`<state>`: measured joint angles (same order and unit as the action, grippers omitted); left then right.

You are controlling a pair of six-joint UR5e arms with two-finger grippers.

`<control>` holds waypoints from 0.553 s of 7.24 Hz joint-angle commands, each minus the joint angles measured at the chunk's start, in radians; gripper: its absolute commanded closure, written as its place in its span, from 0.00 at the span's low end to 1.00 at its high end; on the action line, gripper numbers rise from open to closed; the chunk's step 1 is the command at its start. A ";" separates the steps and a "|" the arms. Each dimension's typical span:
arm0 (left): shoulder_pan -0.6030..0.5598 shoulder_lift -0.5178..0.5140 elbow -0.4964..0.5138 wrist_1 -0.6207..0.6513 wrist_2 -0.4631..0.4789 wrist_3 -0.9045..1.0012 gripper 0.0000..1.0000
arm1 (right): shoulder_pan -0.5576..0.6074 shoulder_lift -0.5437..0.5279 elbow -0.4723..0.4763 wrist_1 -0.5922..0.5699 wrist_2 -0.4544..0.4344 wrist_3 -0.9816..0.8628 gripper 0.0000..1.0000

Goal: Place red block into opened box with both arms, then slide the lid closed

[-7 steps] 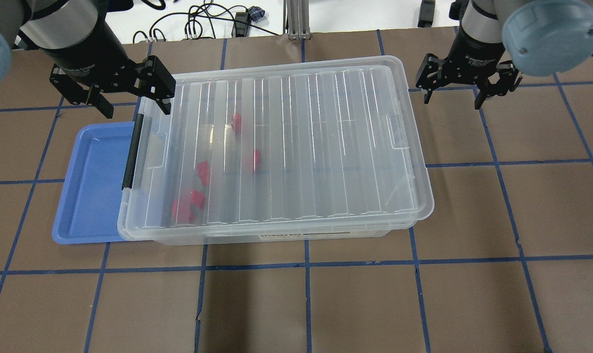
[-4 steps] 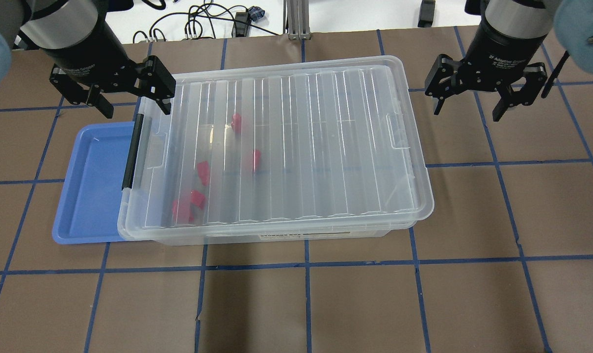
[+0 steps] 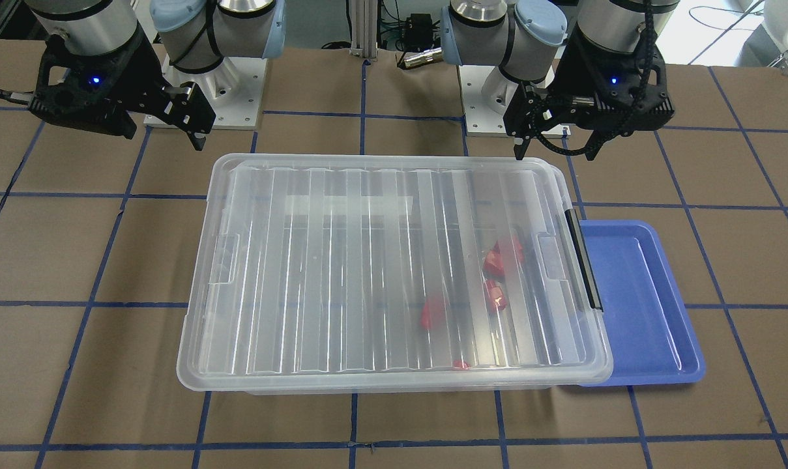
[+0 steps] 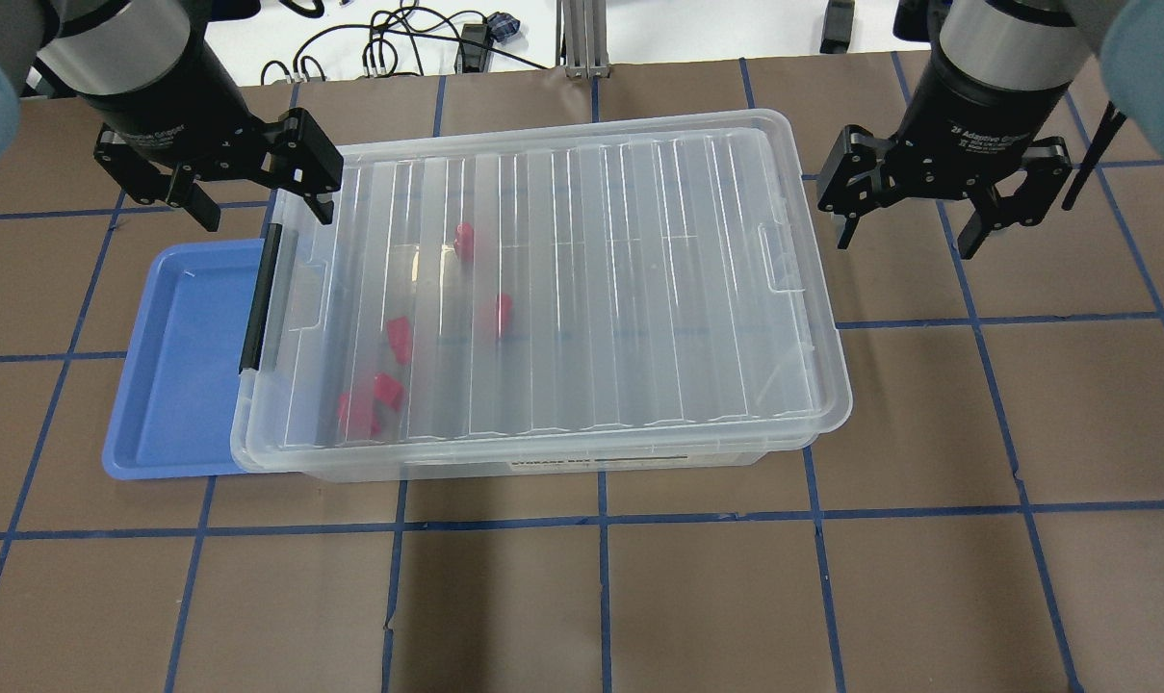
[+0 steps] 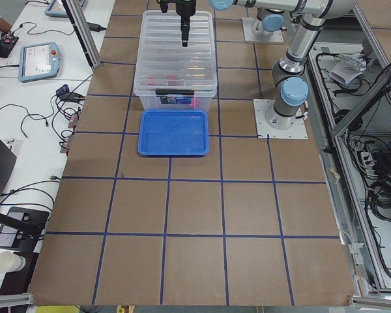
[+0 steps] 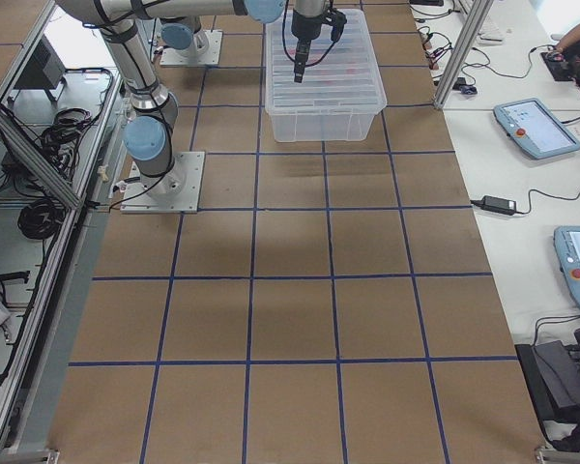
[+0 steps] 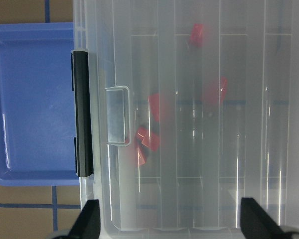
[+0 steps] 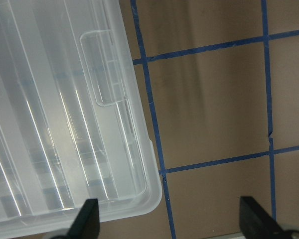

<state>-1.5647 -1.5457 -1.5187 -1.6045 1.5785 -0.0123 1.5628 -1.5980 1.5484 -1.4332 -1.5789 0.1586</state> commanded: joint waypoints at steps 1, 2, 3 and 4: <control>0.000 -0.007 0.002 0.000 -0.003 -0.001 0.00 | 0.000 0.007 0.002 -0.001 -0.001 0.001 0.00; 0.000 0.001 0.002 0.000 -0.002 0.000 0.00 | 0.000 0.007 0.002 -0.001 0.002 0.001 0.00; 0.000 0.009 0.015 -0.002 0.009 0.008 0.00 | 0.000 0.006 0.002 -0.006 -0.004 0.001 0.00; 0.000 0.004 0.002 0.000 0.005 0.006 0.00 | 0.000 0.000 0.002 -0.022 -0.004 0.002 0.00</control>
<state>-1.5646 -1.5415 -1.5117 -1.6052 1.5828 -0.0078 1.5633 -1.5934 1.5508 -1.4411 -1.5812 0.1599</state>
